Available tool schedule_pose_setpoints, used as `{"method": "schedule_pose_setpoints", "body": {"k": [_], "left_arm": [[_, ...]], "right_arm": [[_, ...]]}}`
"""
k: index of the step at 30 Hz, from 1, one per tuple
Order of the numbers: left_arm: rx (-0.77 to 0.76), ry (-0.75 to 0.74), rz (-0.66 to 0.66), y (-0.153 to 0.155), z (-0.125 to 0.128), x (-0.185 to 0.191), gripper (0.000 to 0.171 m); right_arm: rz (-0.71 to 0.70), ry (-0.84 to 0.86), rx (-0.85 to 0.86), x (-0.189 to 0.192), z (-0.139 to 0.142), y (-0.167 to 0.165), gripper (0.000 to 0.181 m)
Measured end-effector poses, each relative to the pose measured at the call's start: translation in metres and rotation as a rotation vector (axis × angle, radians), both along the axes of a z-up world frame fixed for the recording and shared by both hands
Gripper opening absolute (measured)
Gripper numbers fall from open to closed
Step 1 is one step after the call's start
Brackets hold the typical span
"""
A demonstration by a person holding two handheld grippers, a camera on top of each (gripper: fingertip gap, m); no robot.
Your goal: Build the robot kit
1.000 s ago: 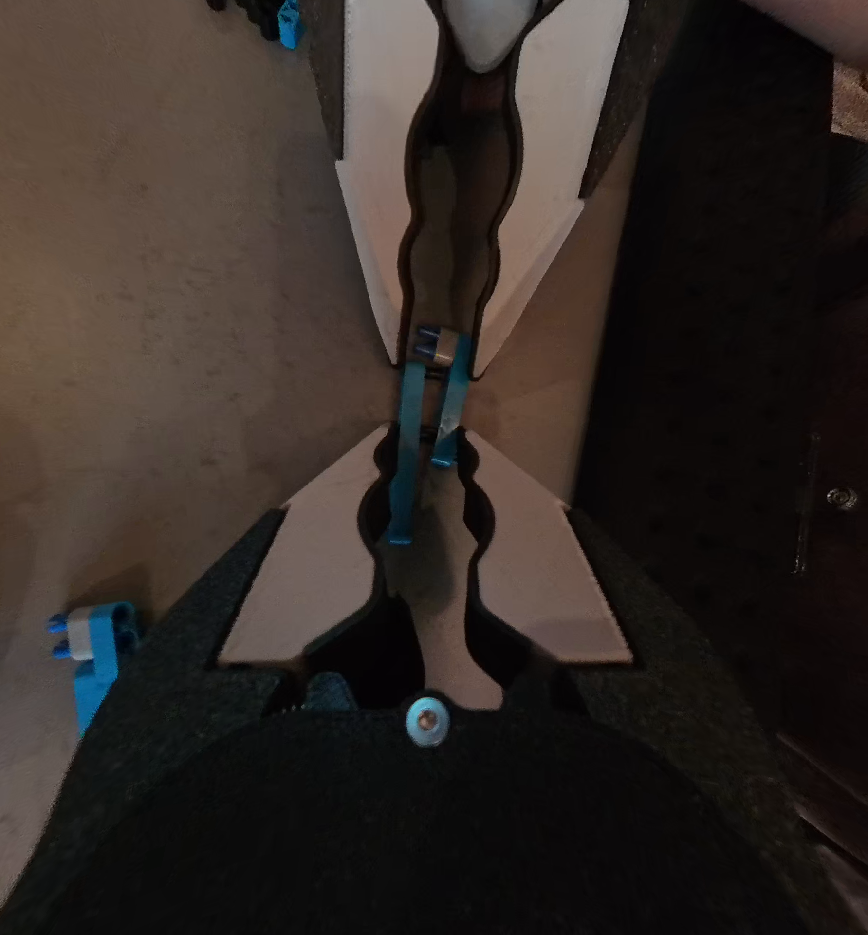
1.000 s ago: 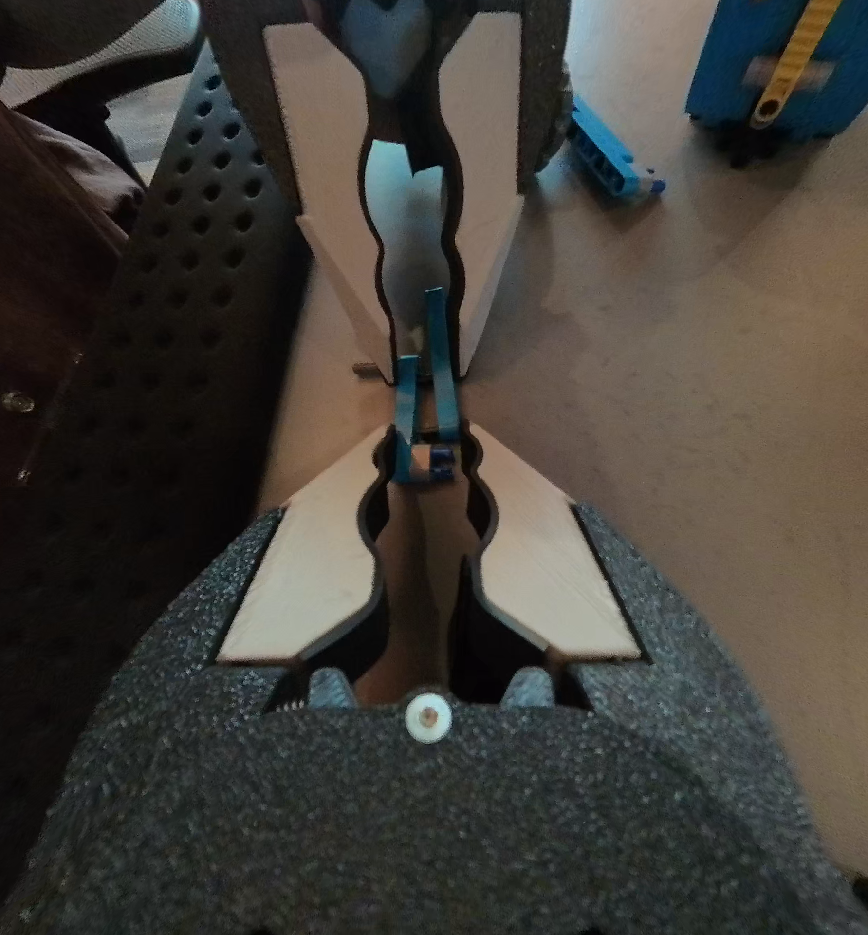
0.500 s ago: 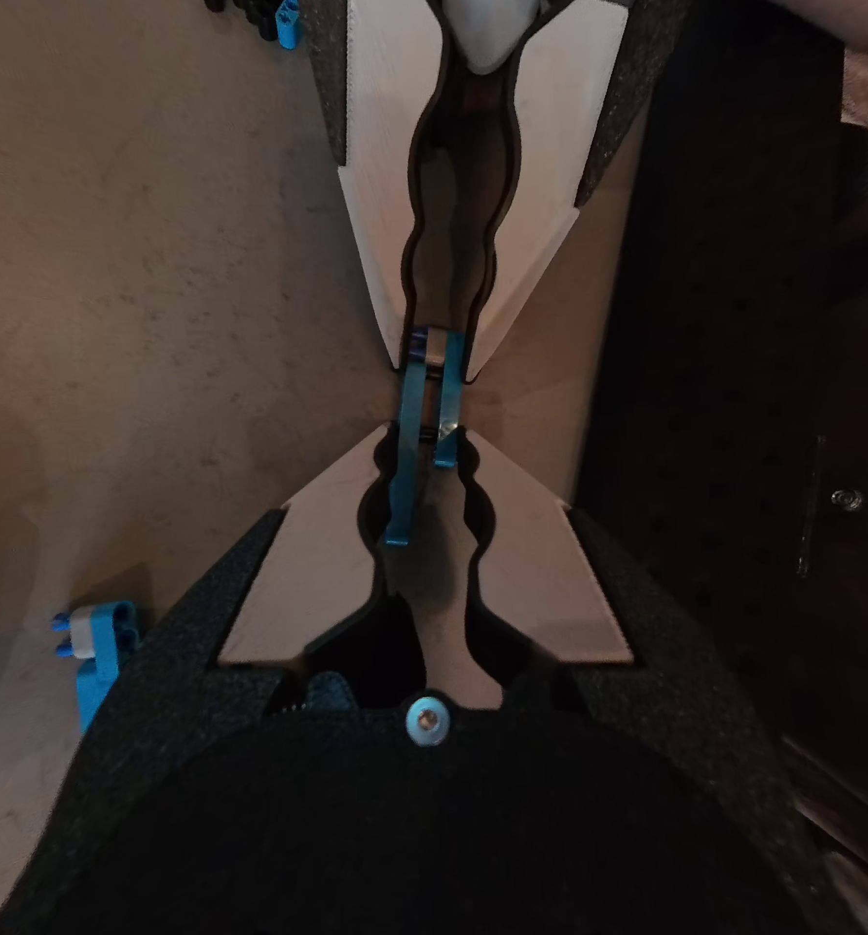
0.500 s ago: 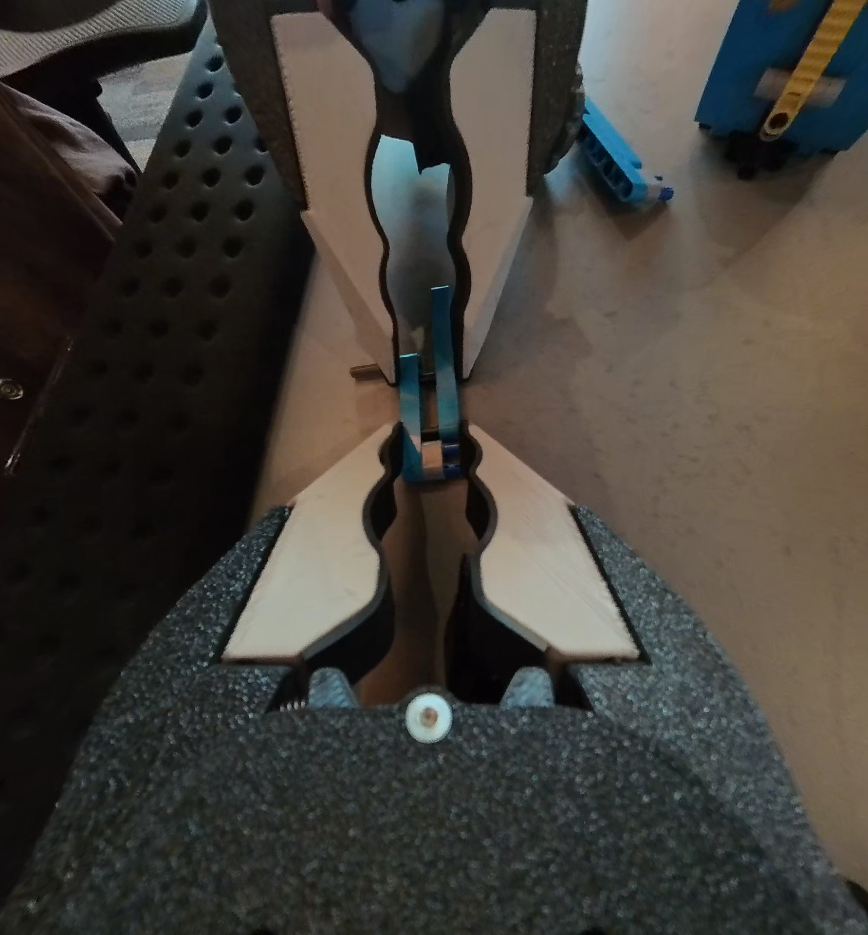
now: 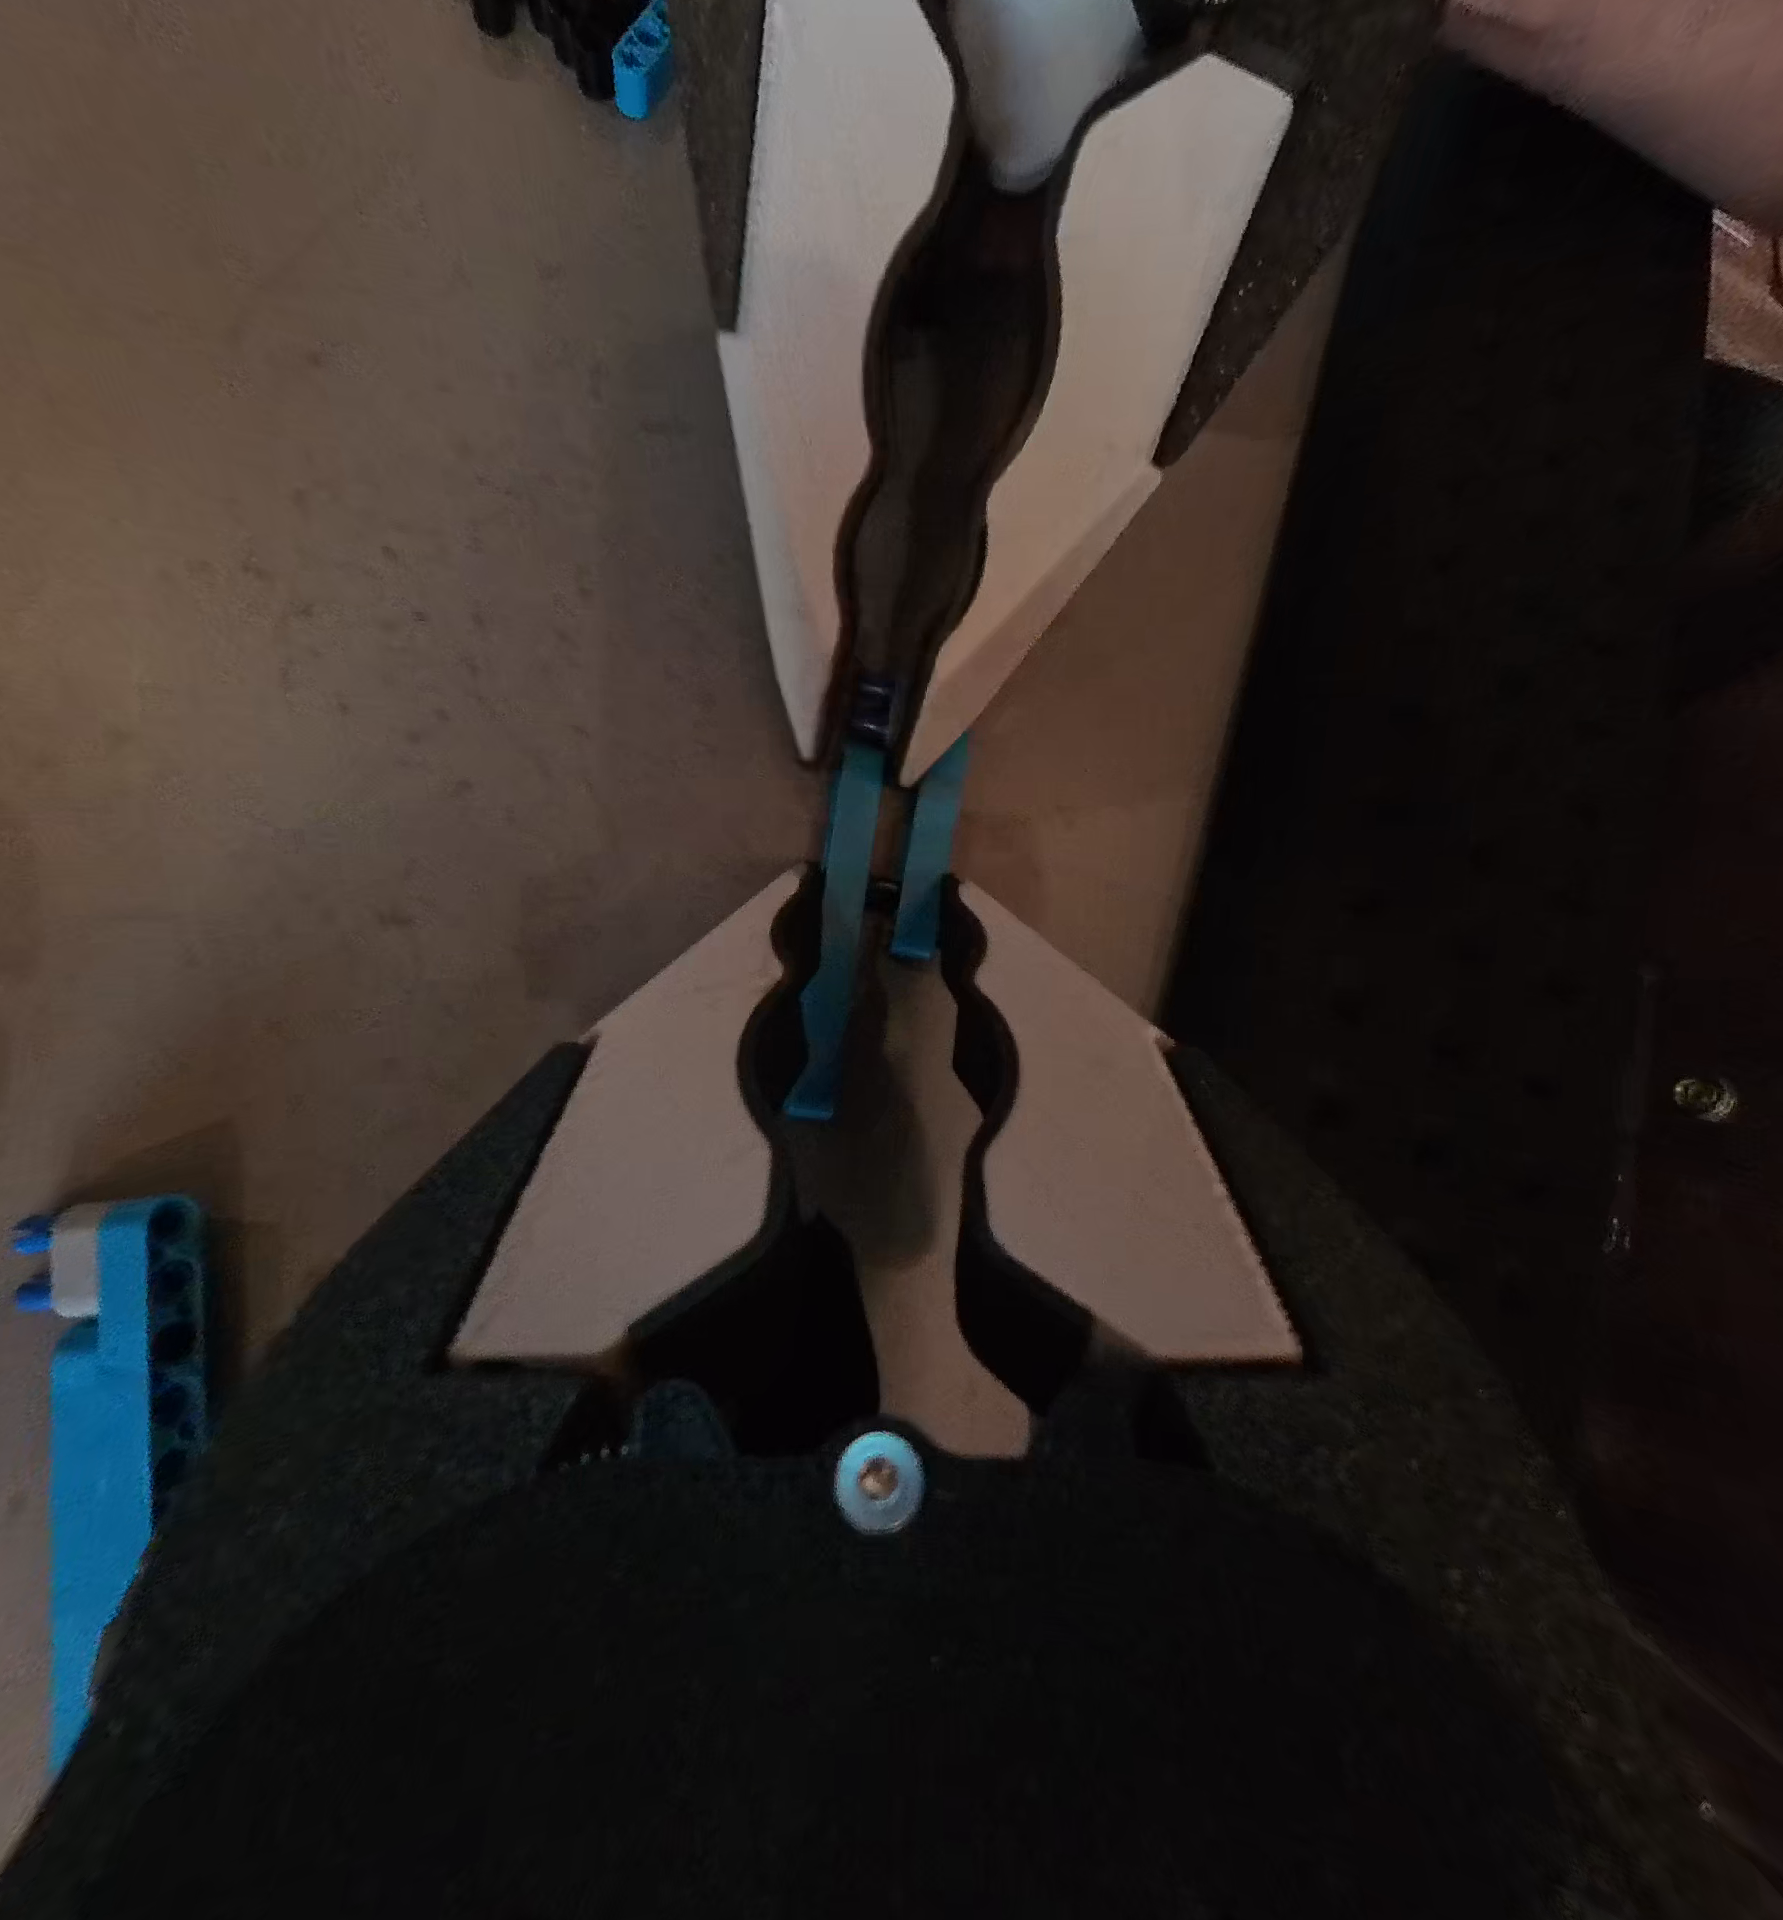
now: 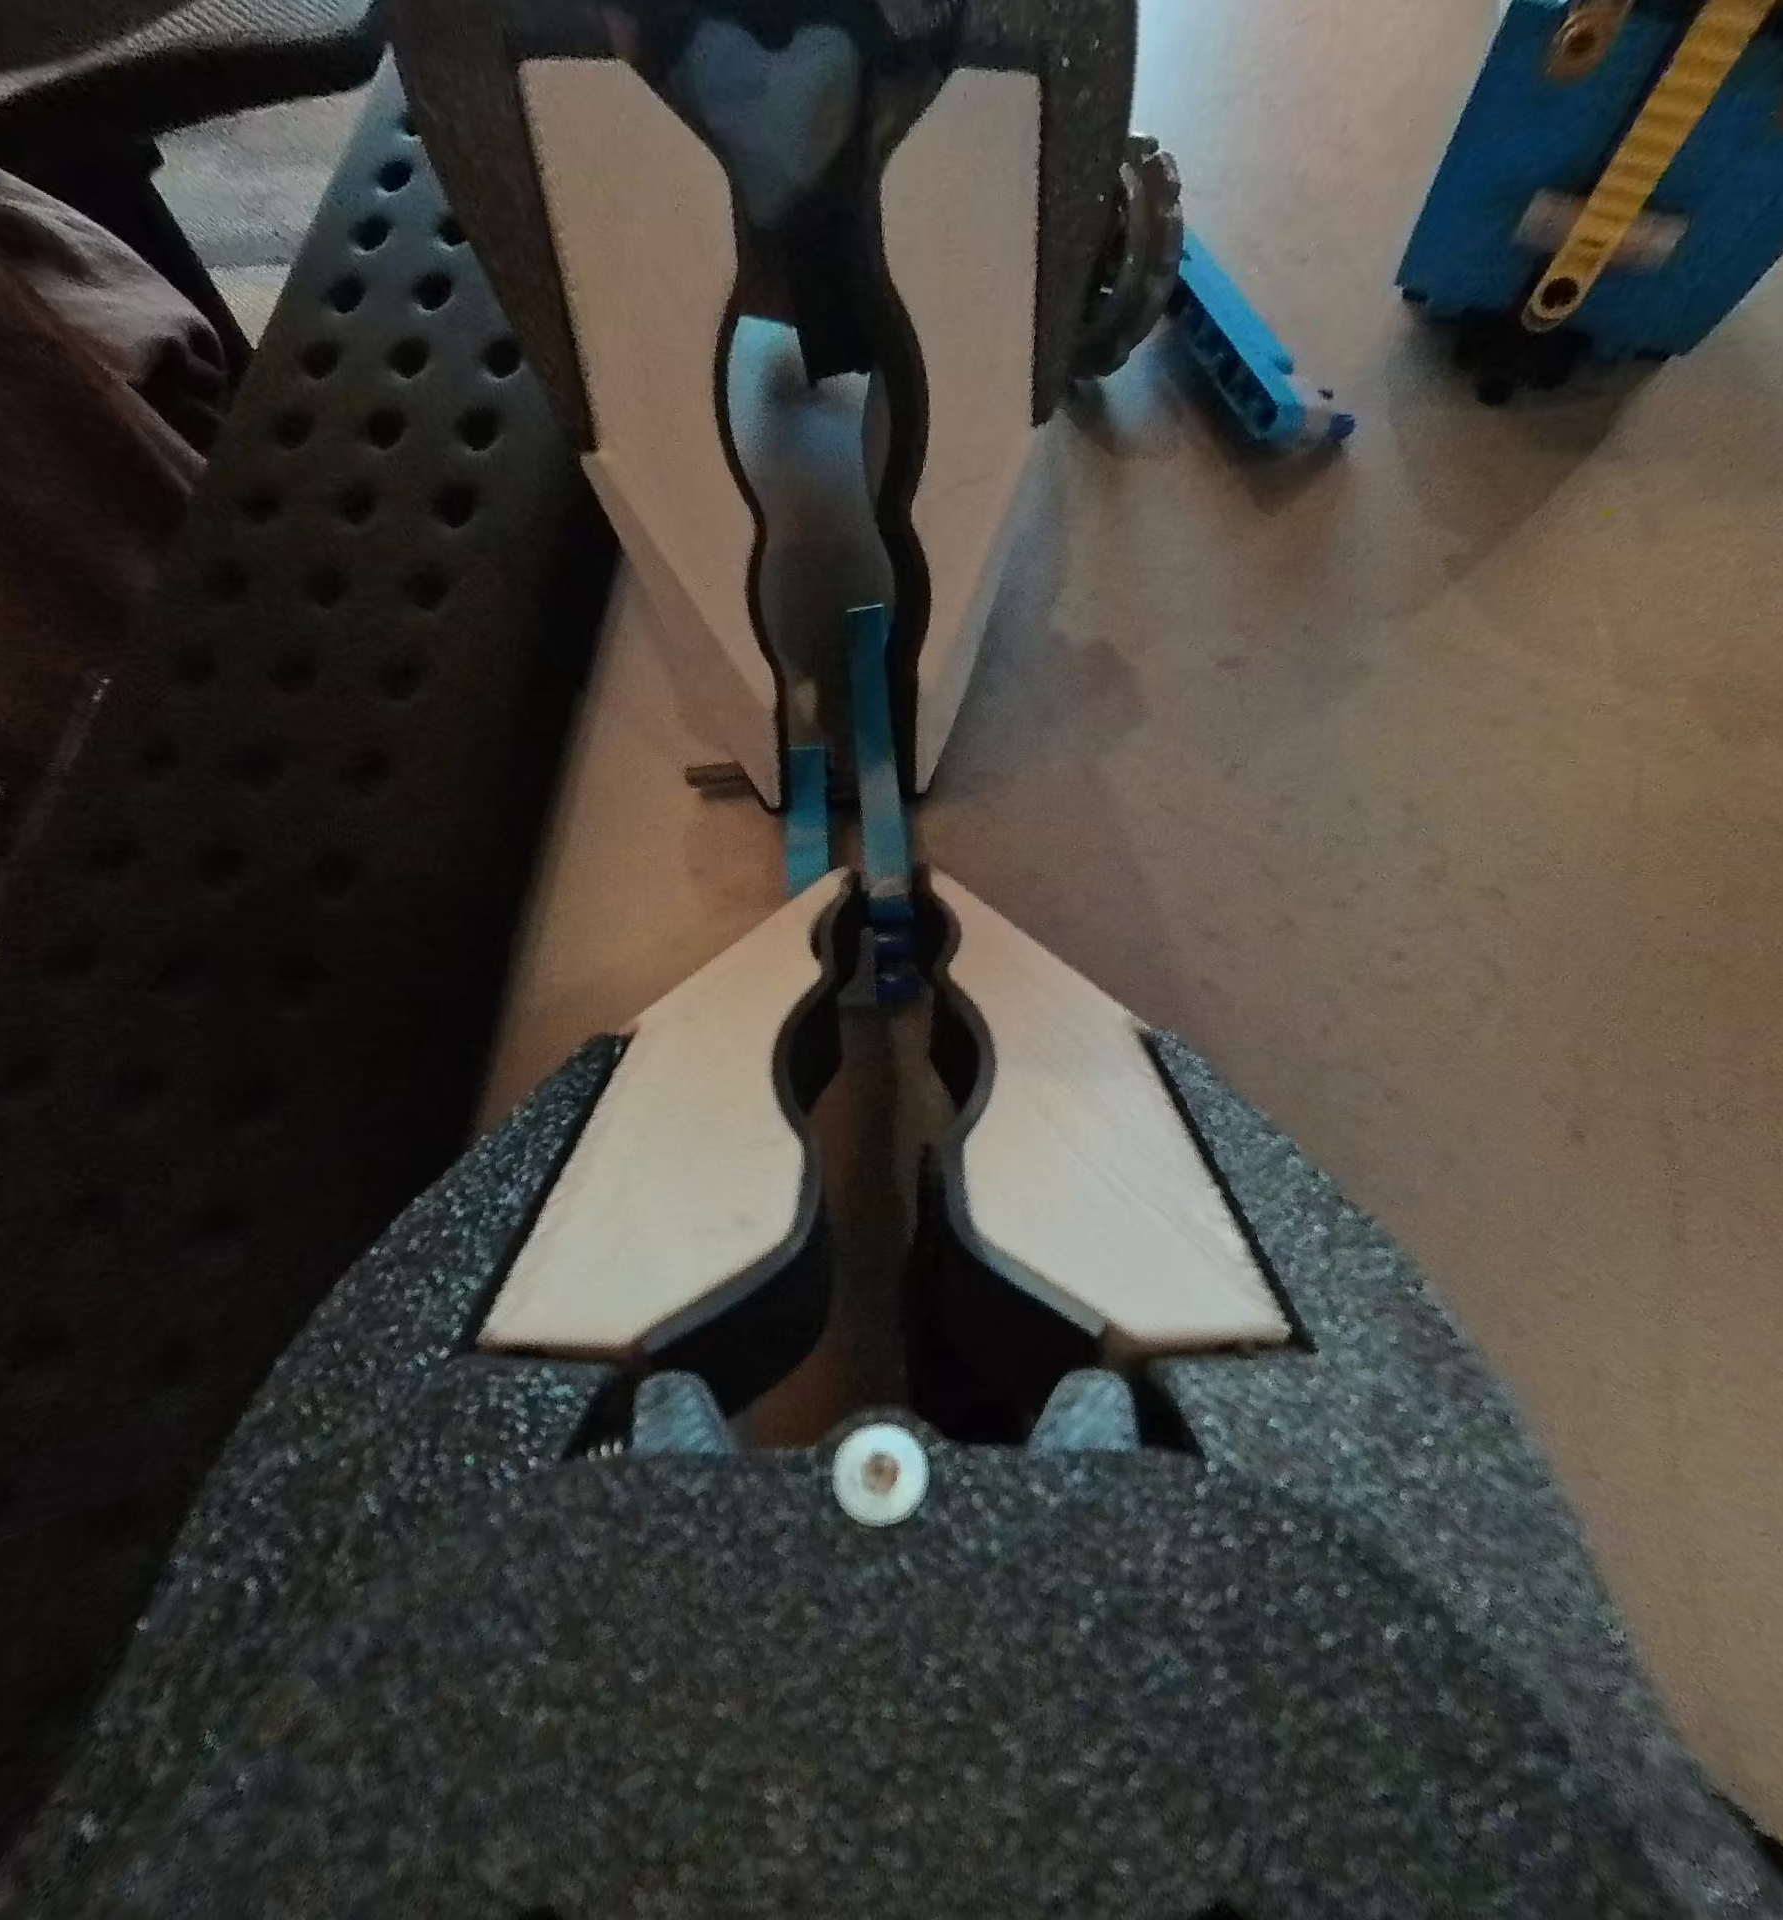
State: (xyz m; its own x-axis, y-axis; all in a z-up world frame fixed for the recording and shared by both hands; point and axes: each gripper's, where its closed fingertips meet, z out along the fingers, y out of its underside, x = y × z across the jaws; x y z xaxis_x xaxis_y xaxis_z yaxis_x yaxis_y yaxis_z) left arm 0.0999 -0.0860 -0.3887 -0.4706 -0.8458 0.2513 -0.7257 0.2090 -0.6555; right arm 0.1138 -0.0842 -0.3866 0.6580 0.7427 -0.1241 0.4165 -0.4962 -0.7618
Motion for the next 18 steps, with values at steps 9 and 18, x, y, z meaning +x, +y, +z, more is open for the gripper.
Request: {"method": "schedule_pose_setpoints", "body": {"k": [9,18], "left_arm": [[0.021,0.005,-0.013,0.000,0.000,0.000,0.023],[-0.116,0.066,-0.046,0.001,0.002,0.000,0.019]], "right_arm": [[0.046,-0.114,0.017,0.004,-0.005,-0.008,0.035],[0.088,-0.081,0.038,-0.002,-0.005,-0.007,0.024]]}}
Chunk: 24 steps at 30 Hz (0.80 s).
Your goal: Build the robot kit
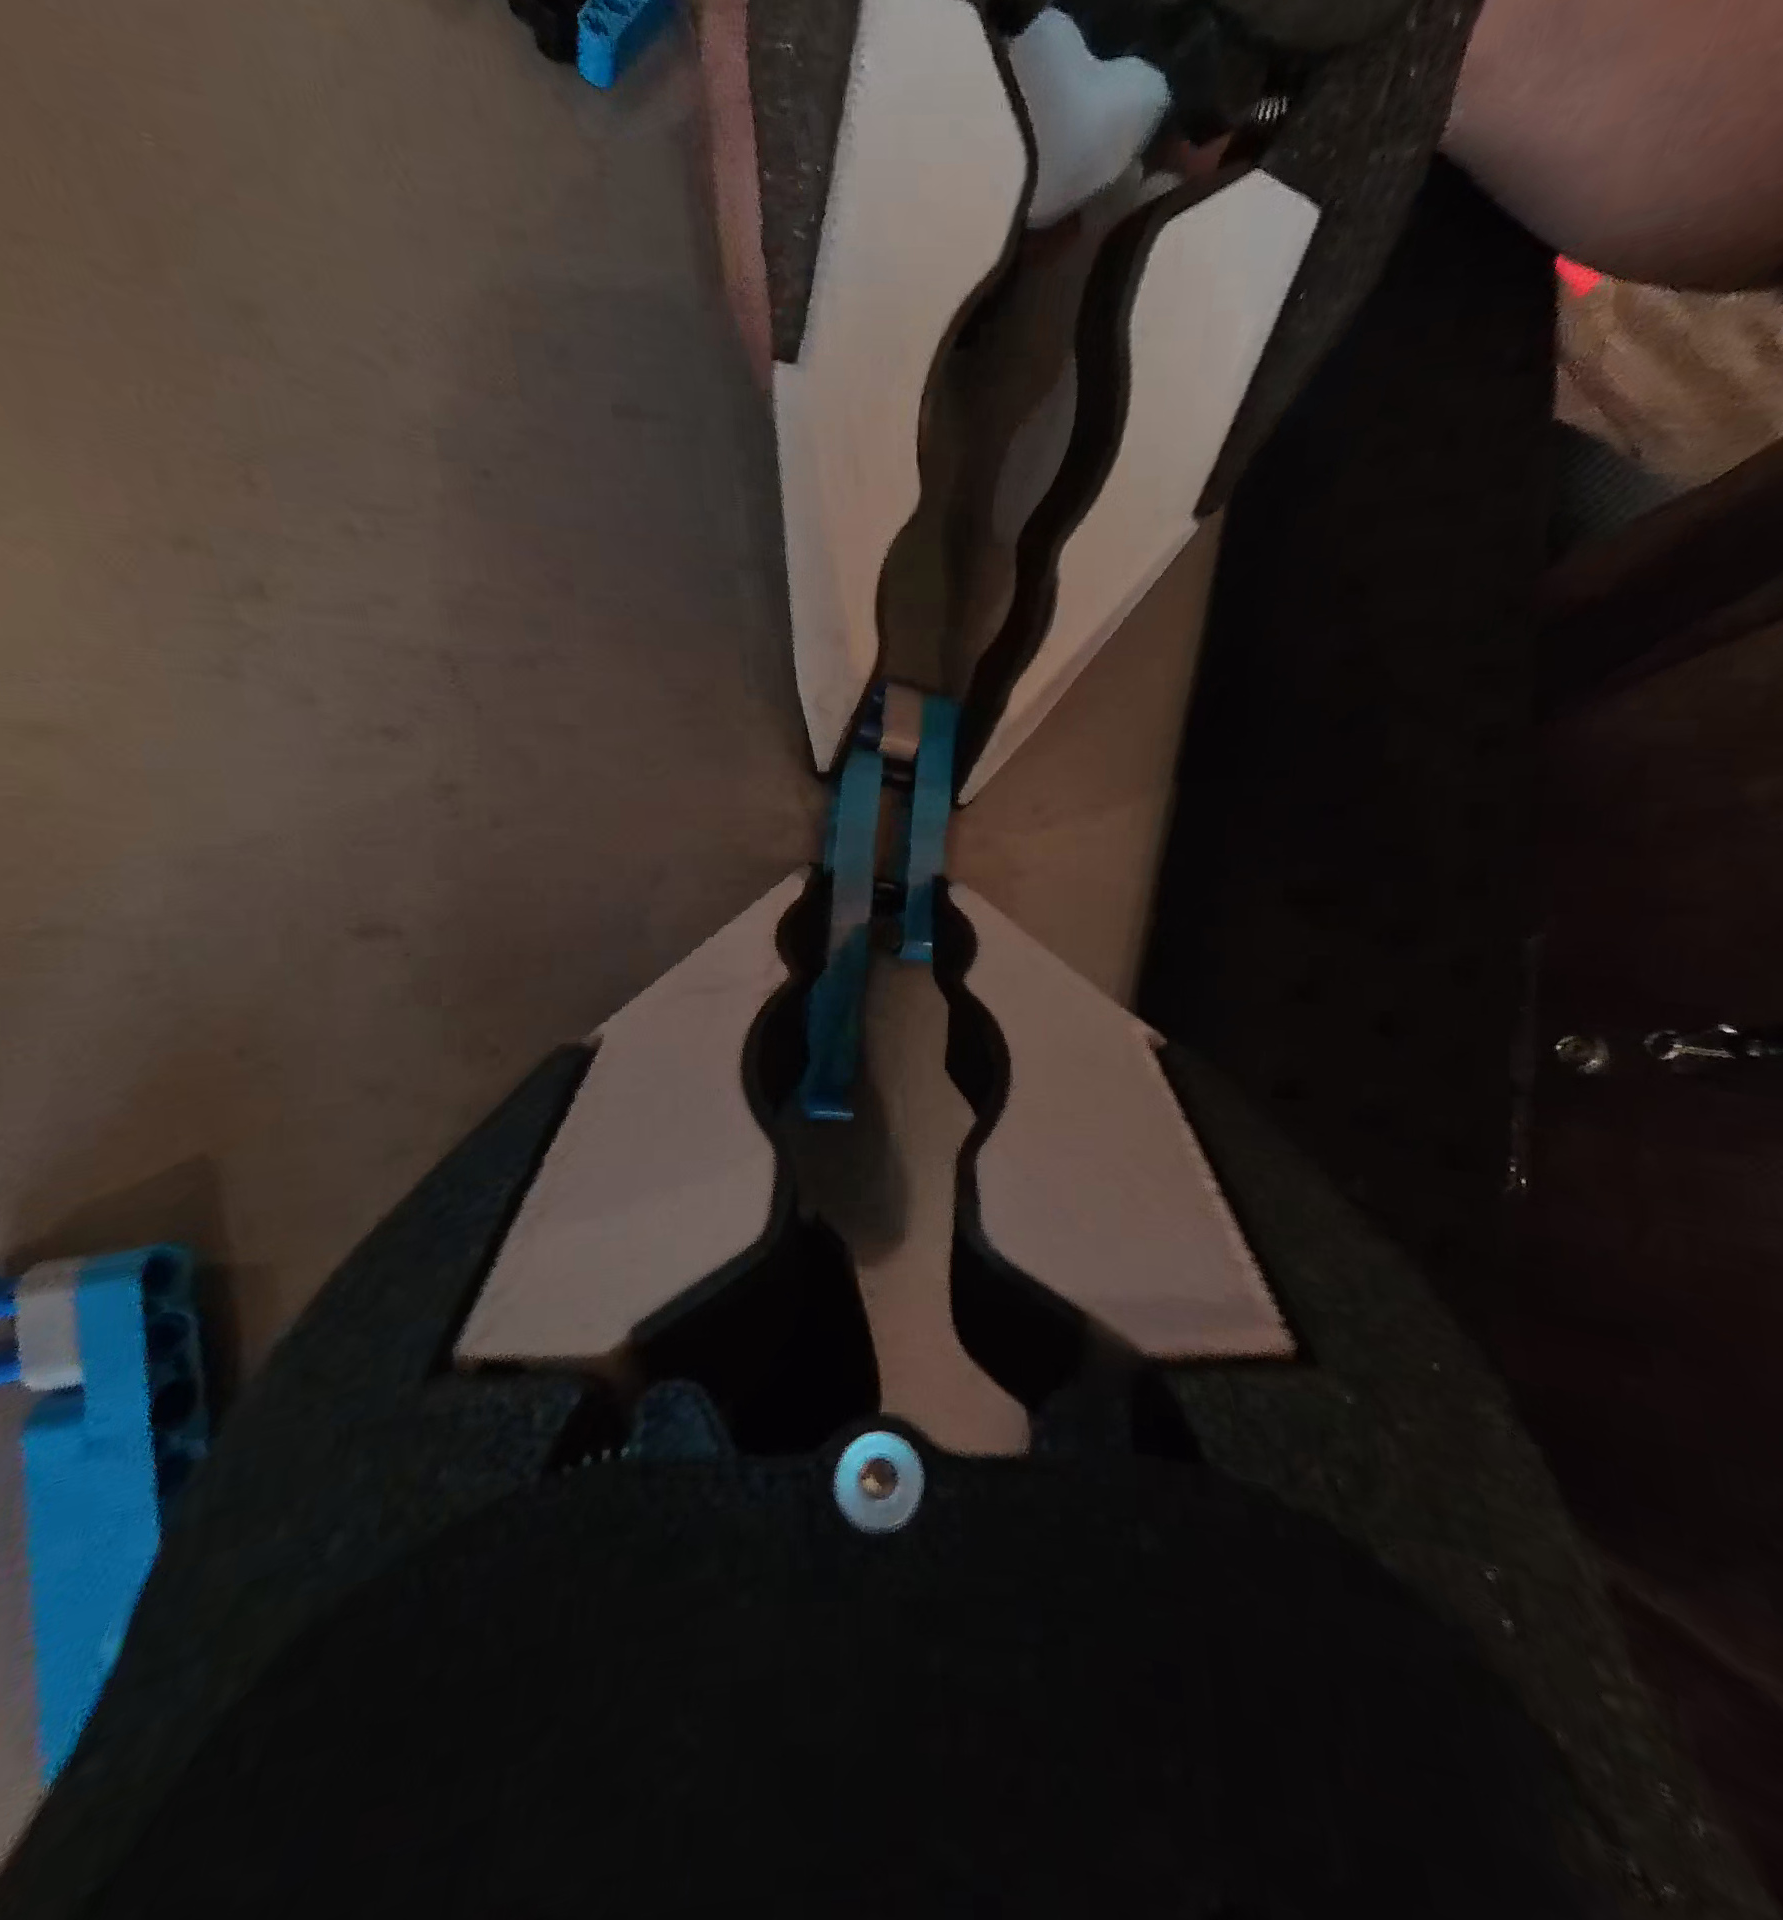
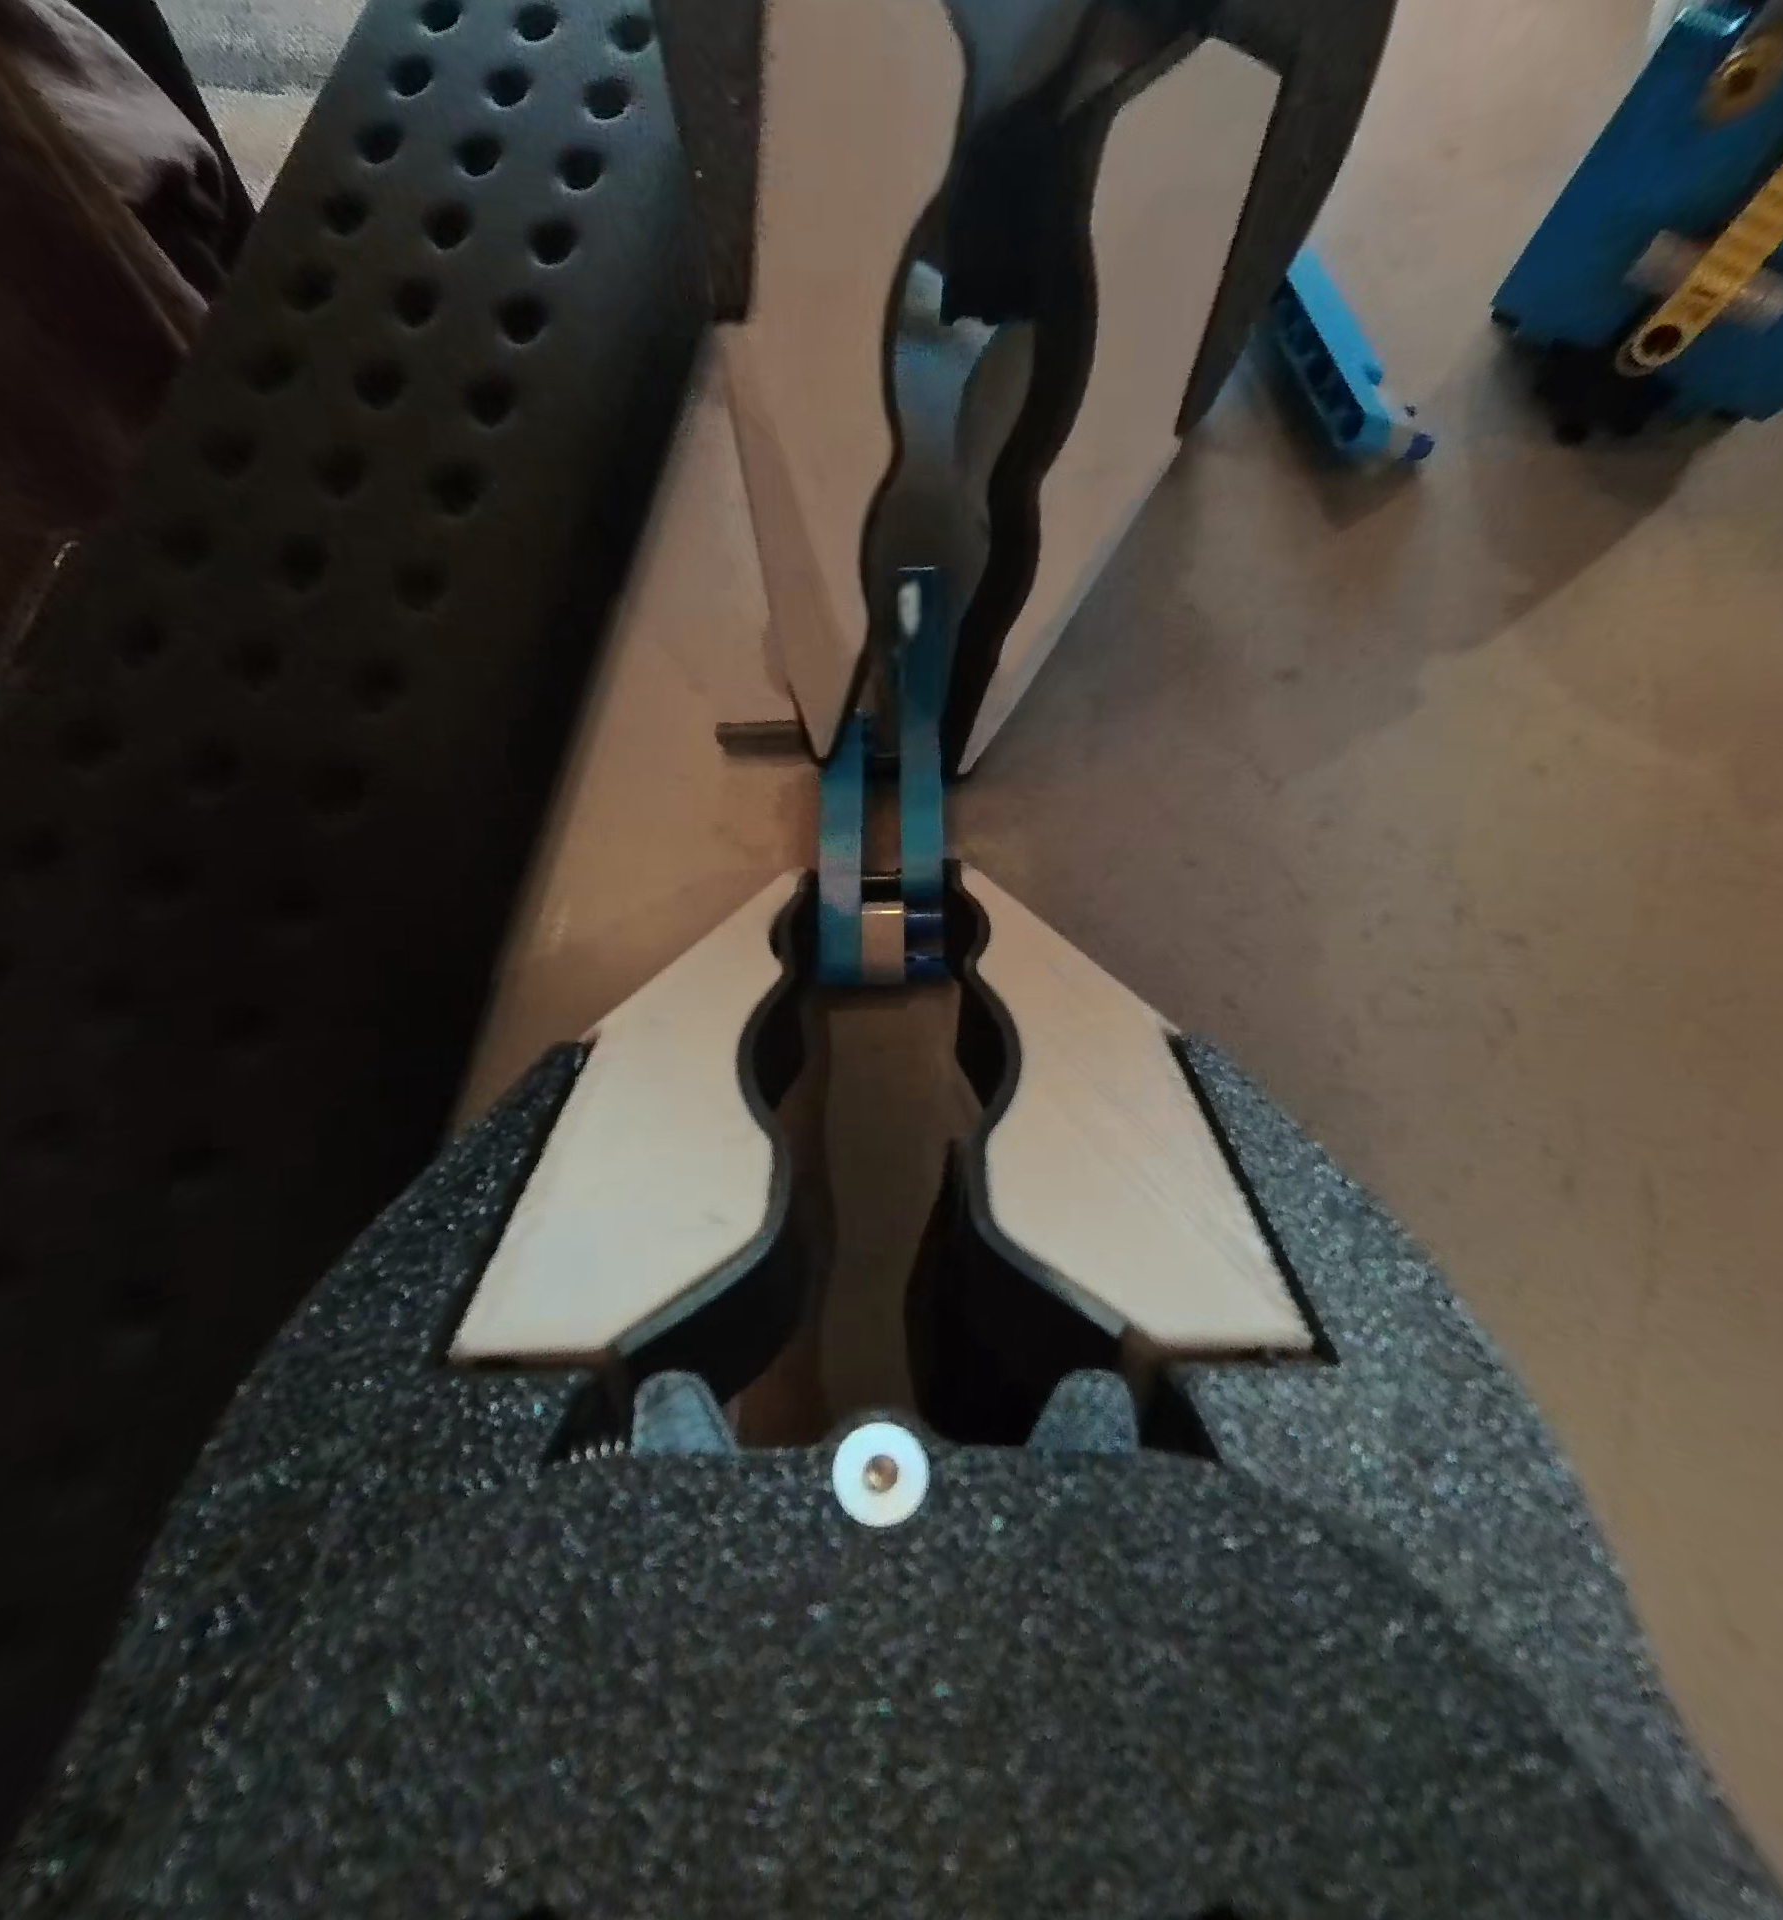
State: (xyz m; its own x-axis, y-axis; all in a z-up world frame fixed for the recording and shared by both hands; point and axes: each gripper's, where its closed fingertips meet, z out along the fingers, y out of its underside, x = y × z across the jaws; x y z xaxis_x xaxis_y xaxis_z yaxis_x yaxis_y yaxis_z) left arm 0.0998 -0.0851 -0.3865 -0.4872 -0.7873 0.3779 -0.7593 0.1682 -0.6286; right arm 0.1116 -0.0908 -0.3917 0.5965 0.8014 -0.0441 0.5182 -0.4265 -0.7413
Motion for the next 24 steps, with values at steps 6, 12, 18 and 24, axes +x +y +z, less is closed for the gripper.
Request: {"method": "schedule_pose_setpoints", "body": {"k": [6,12,18,24], "left_arm": [[-0.072,0.008,0.004,-0.0036,0.0052,-0.0055,0.036],[0.021,-0.033,0.078,0.0015,0.0002,-0.0039,0.022],[0.135,-0.035,0.070,-0.0066,-0.0003,-0.0084,0.041],[0.141,-0.023,0.052,-0.0049,-0.0001,-0.0076,0.038]], "right_arm": [[0.000,-0.007,0.011,0.0002,0.0001,-0.0002,0.024],[-0.006,-0.016,0.014,0.0002,-0.0001,-0.0001,0.024],[-0.019,0.020,-0.017,-0.0001,-0.0001,-0.0004,0.024],[-0.016,0.008,-0.008,0.0000,0.0004,0.0001,0.024]]}}
